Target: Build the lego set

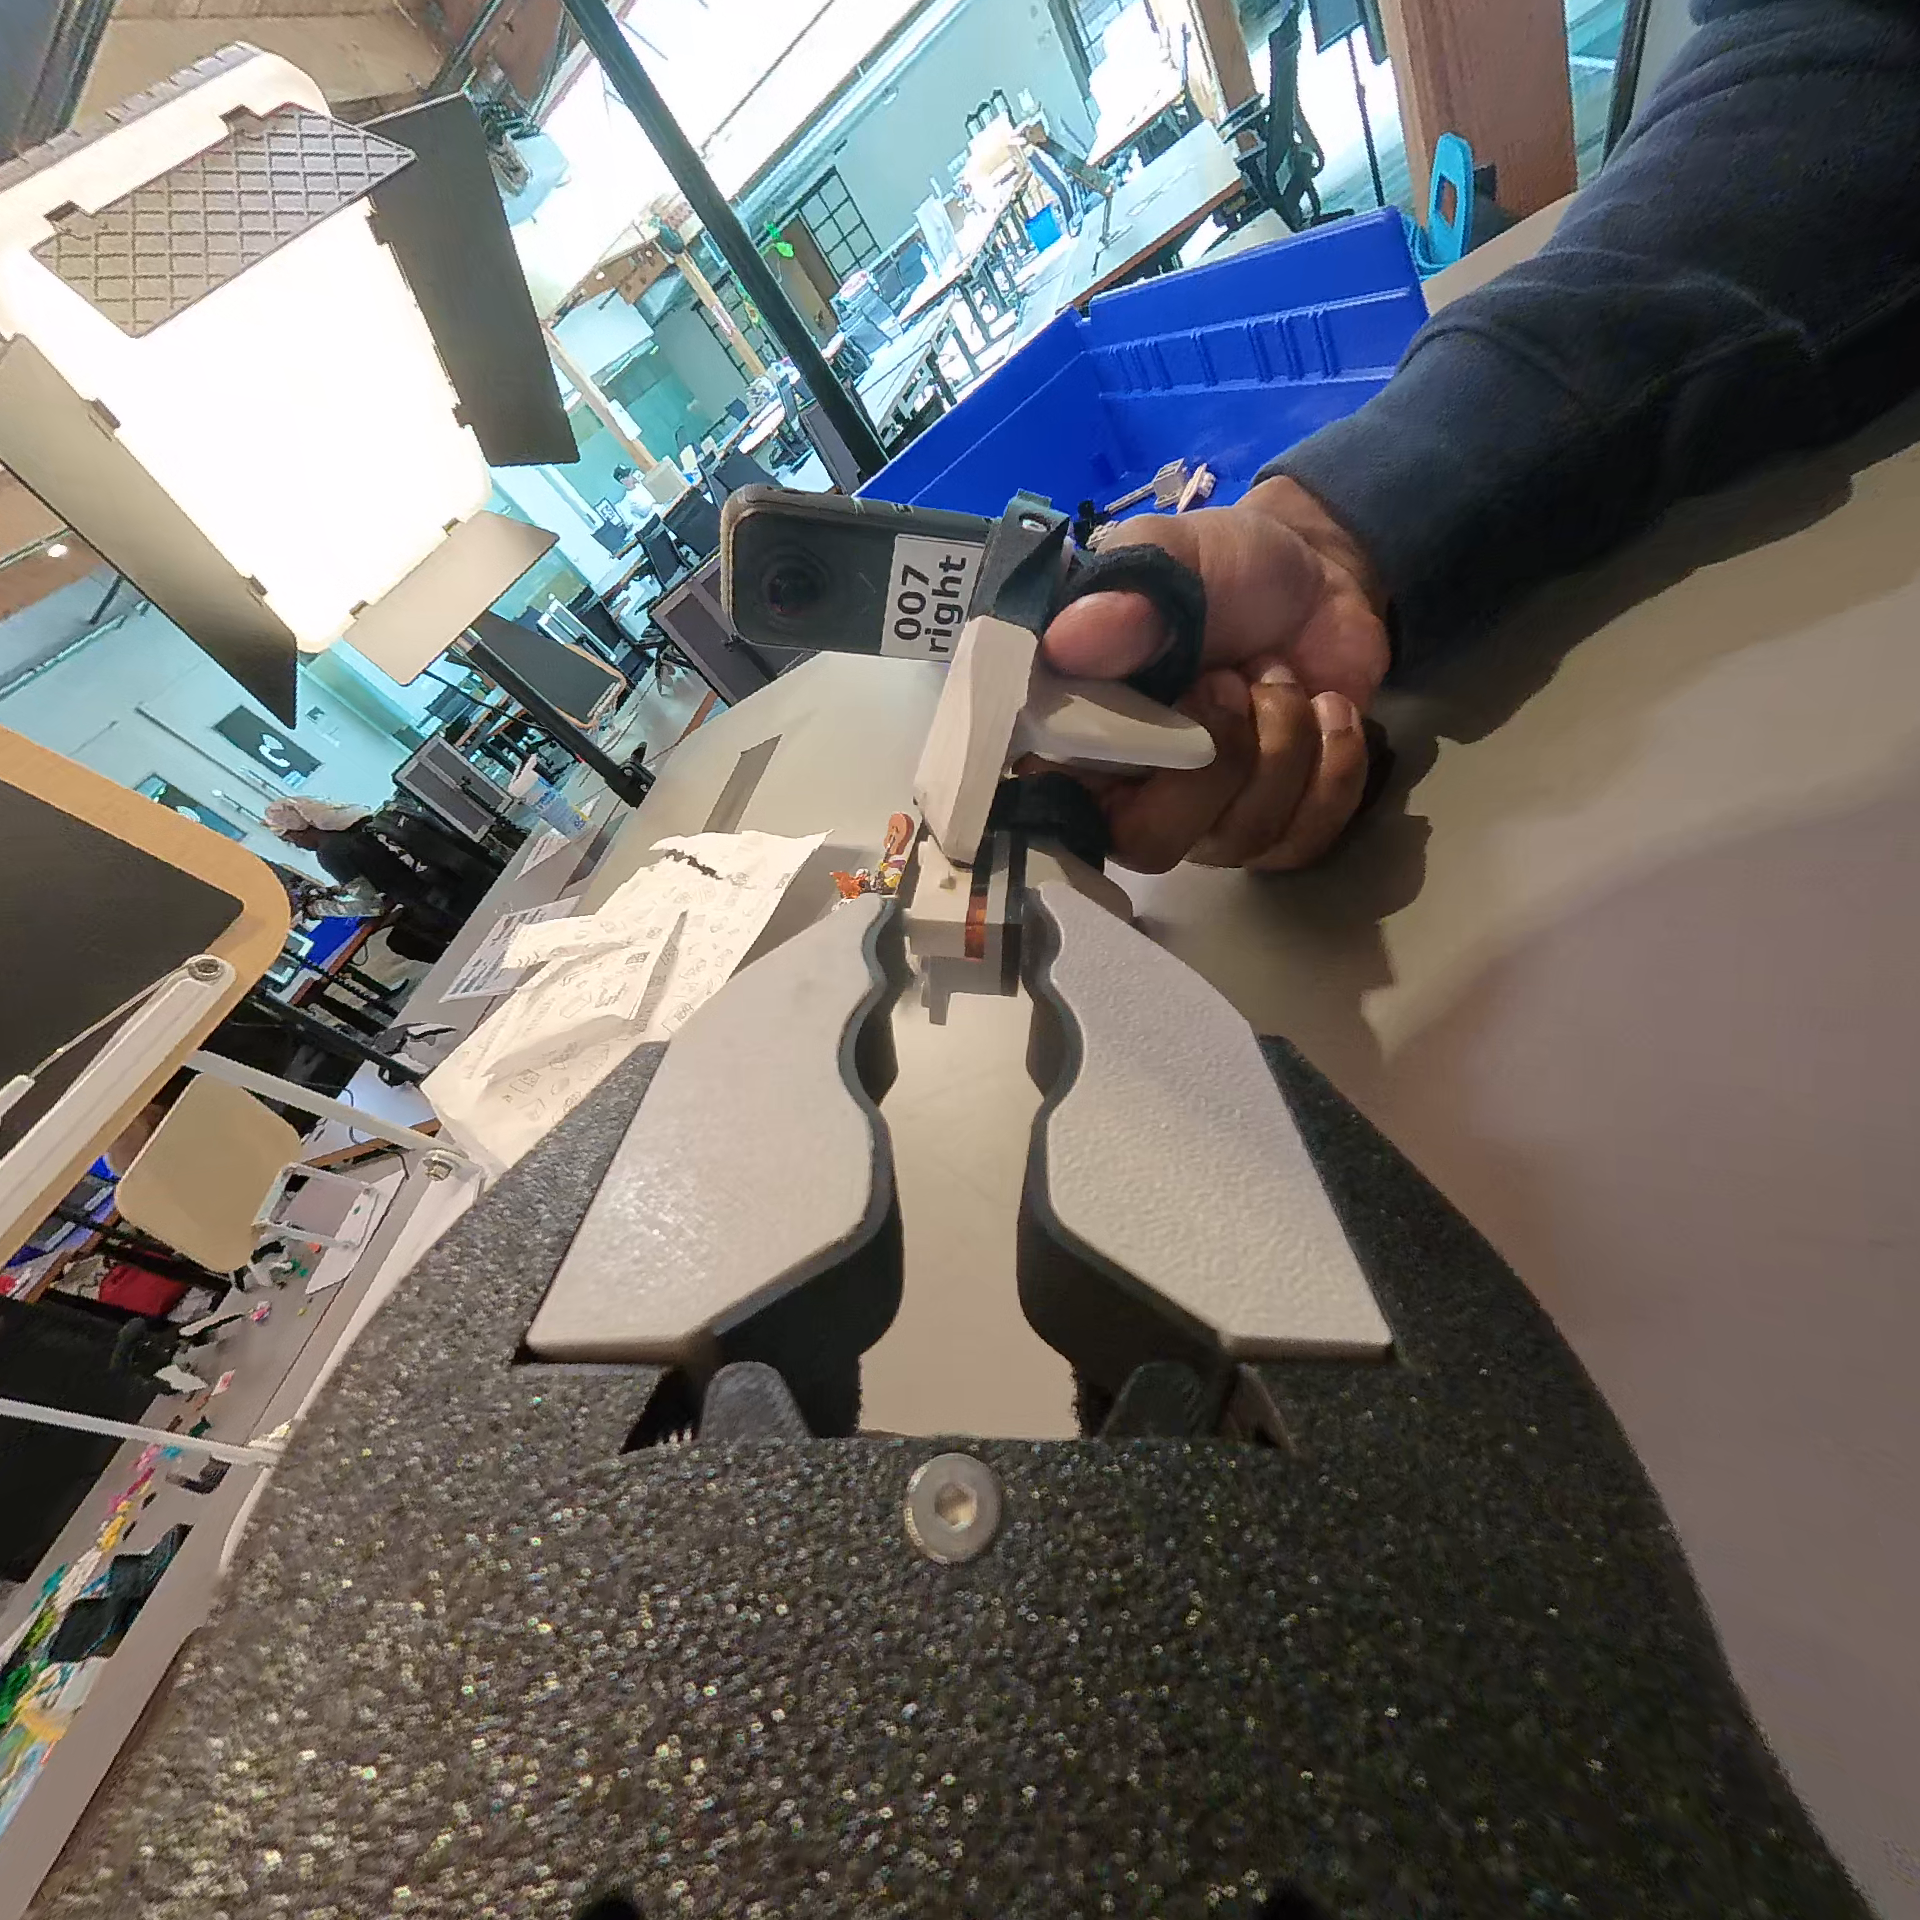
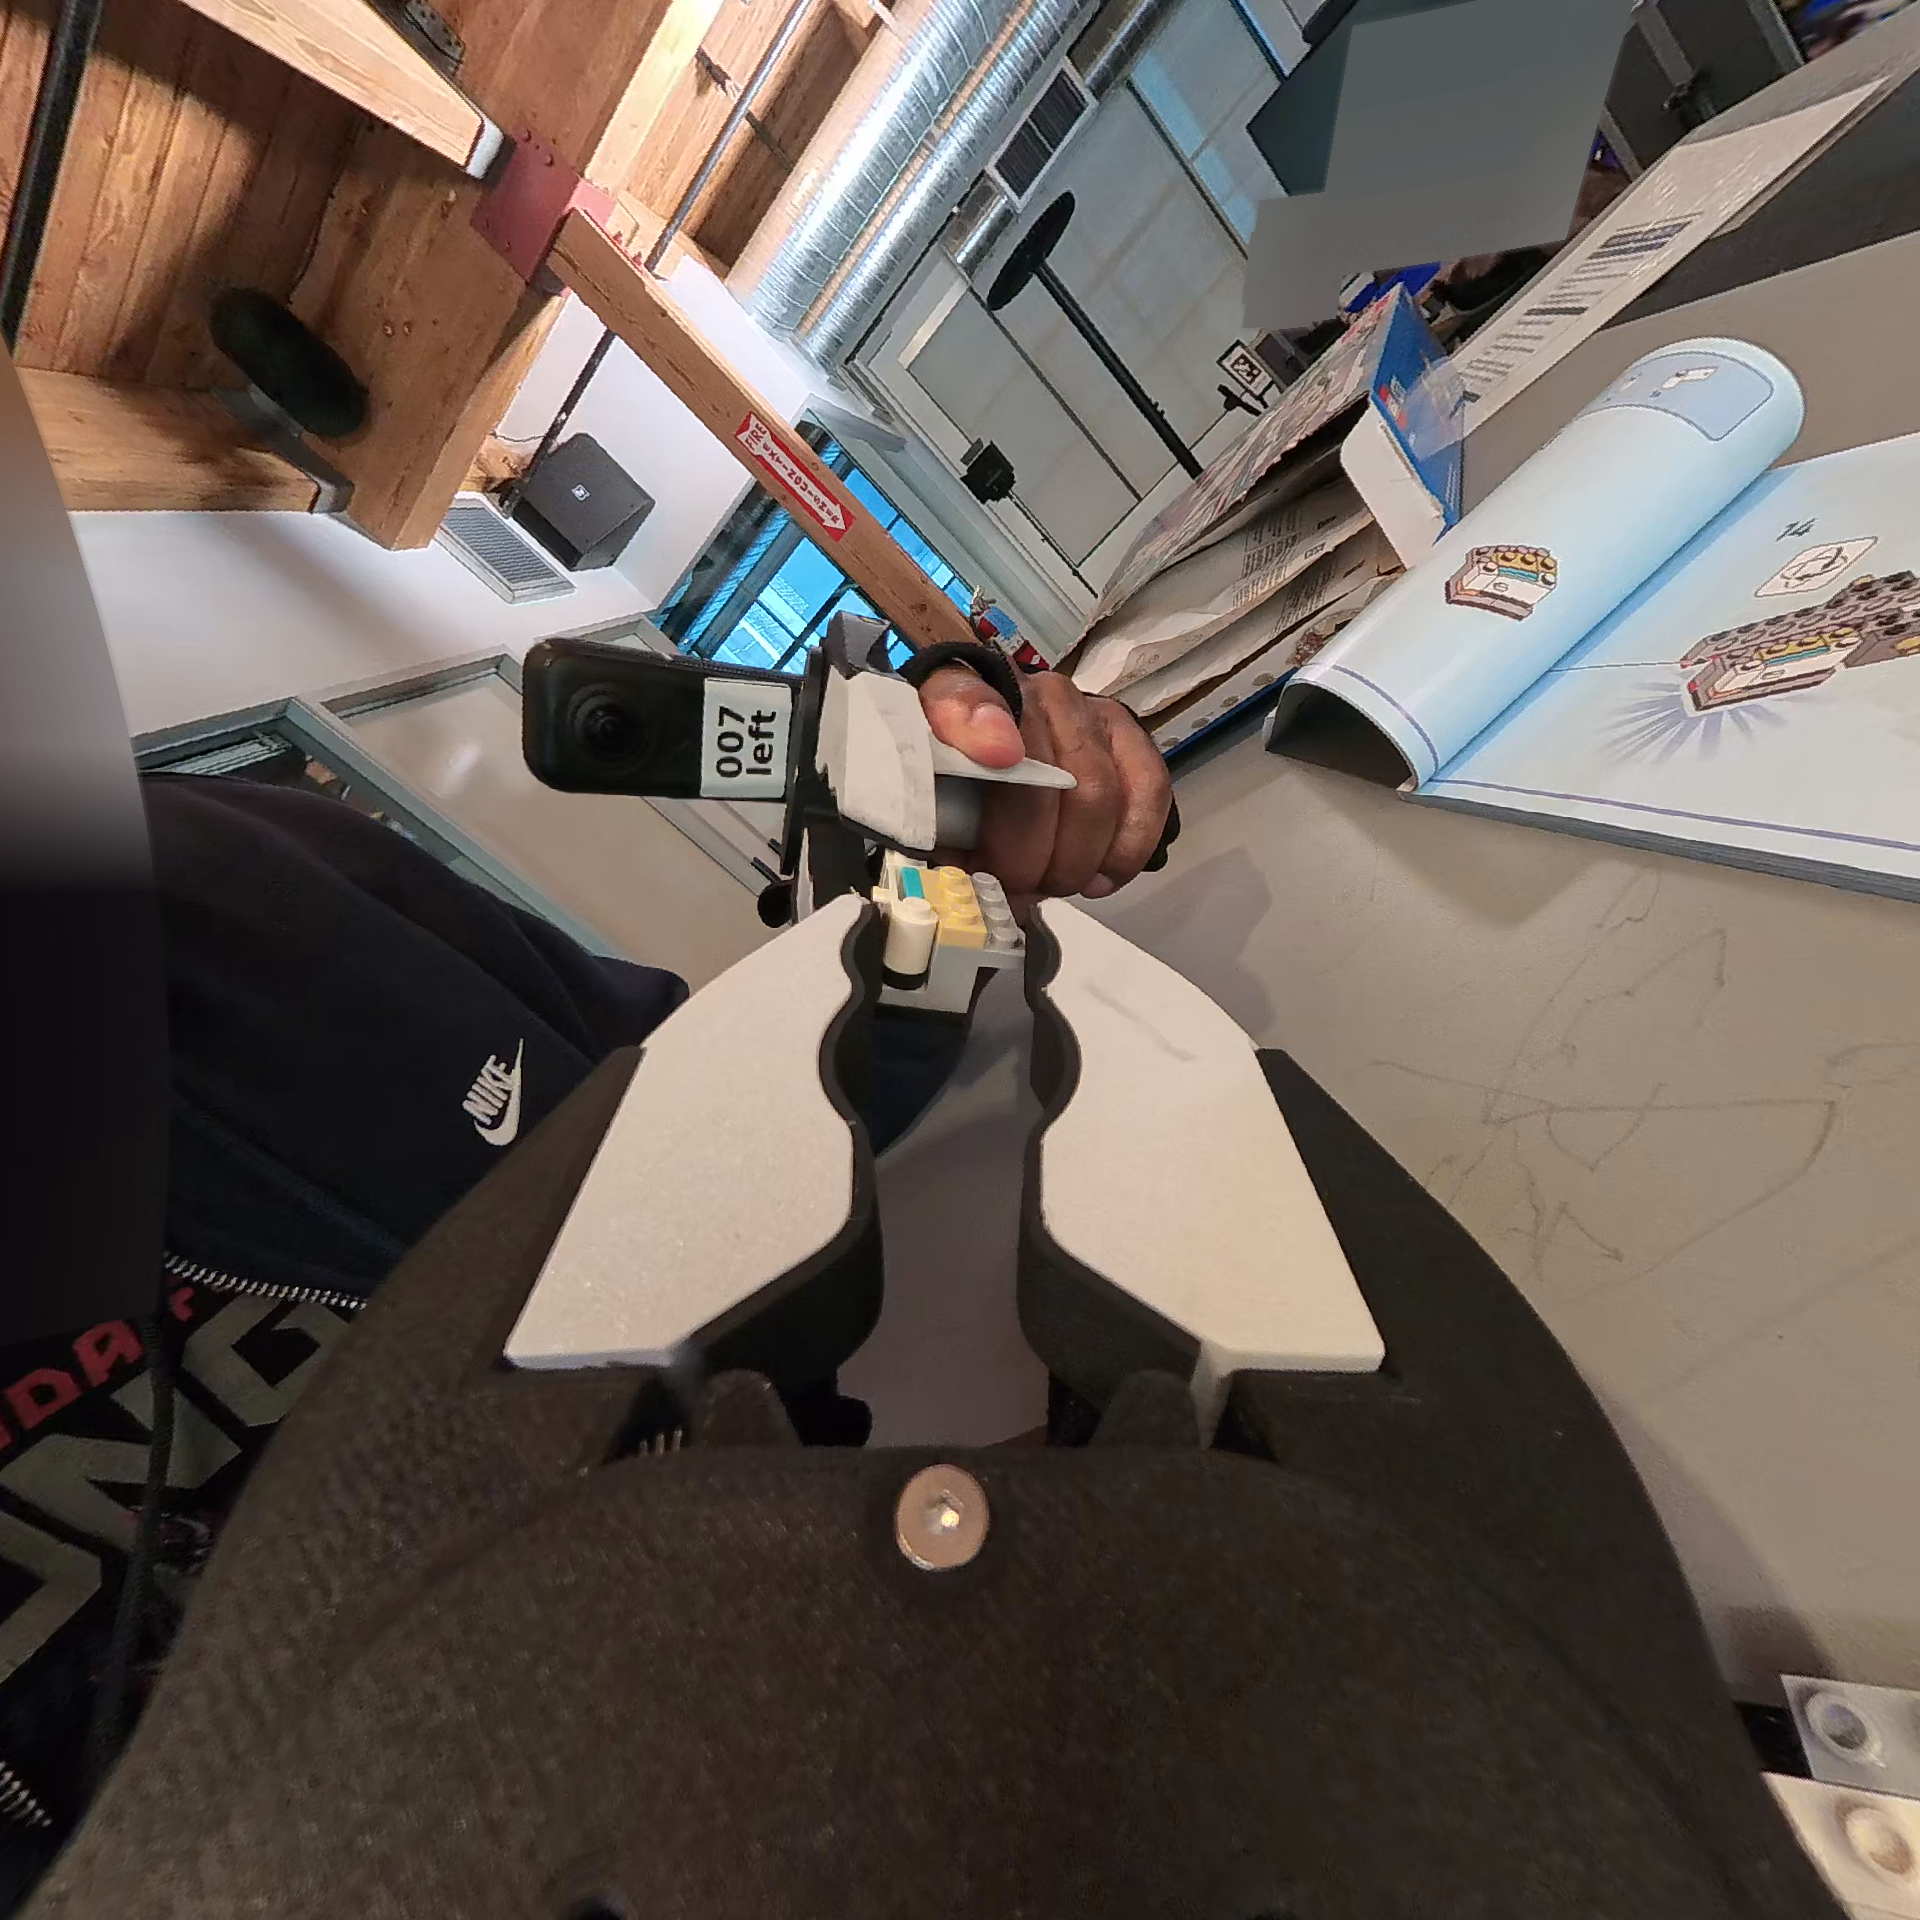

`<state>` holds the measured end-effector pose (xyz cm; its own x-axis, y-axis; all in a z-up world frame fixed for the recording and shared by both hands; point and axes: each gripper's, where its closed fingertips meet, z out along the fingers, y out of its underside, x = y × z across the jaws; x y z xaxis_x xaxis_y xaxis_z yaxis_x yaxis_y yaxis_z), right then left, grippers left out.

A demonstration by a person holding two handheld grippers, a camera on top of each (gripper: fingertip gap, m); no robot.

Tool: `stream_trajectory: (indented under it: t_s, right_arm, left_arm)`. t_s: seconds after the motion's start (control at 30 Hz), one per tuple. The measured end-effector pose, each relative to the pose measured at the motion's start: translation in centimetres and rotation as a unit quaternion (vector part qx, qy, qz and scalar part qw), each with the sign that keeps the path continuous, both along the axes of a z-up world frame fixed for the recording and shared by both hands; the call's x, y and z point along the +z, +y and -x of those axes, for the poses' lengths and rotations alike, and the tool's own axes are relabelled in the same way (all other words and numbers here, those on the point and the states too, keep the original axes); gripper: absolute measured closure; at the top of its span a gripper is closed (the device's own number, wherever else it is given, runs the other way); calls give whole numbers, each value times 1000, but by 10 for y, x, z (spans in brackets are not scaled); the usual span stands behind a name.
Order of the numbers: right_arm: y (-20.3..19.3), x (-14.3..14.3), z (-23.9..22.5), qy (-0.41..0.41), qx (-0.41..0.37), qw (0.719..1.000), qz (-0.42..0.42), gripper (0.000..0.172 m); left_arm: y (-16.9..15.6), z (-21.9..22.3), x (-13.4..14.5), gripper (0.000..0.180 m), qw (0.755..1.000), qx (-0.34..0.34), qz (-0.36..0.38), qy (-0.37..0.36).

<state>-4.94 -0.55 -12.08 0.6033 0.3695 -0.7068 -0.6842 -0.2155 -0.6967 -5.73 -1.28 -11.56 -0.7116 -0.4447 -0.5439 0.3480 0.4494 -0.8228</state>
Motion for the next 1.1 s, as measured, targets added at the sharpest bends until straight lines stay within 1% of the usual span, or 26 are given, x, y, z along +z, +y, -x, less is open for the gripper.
stream_trajectory:
  t_s: [0.07,0.2,0.27,0.3,0.37,0.43,0.5,0.6,0.7,0.93,1.03,1.1]
  right_arm:
    - [0,1,2,1,1,1000,-3,146]
    - [0,1,0,-3,-4,1000,-3,145]
    - [-1,2,0,-23,-4,1000,-5,146]
    - [-1,2,-1,-36,-10,999,-7,143]
    - [-4,5,-4,-58,-20,998,-14,130]
    - [-9,11,-7,-79,-26,996,-31,123]
    - [-13,14,-4,-120,-31,991,-48,124]
    - [-13,13,6,-203,-36,977,-60,126]
    - [-11,12,11,-258,-50,963,-67,130]
    - [-10,12,16,-337,-74,935,-86,141]
    - [-9,11,17,-357,-82,926,-86,144]
    - [-9,10,15,-367,-90,922,-85,149]
  left_arm:
    - [0,2,1,159,1000,-9,10,4]
    - [1,0,1,159,1000,-5,15,8]
    - [-1,1,0,159,999,-14,28,26]
    - [-1,0,1,159,999,-11,36,24]
    - [-1,1,1,159,998,-21,51,40]
    - [0,0,2,159,997,-22,60,49]
    - [0,1,3,159,995,-28,72,60]
    - [0,1,2,159,992,-37,86,81]
    - [0,2,1,159,989,-48,100,101]
    - [0,8,7,159,975,-84,146,142]
    - [0,9,6,159,970,-91,154,162]
    - [-1,9,5,159,967,-94,160,177]
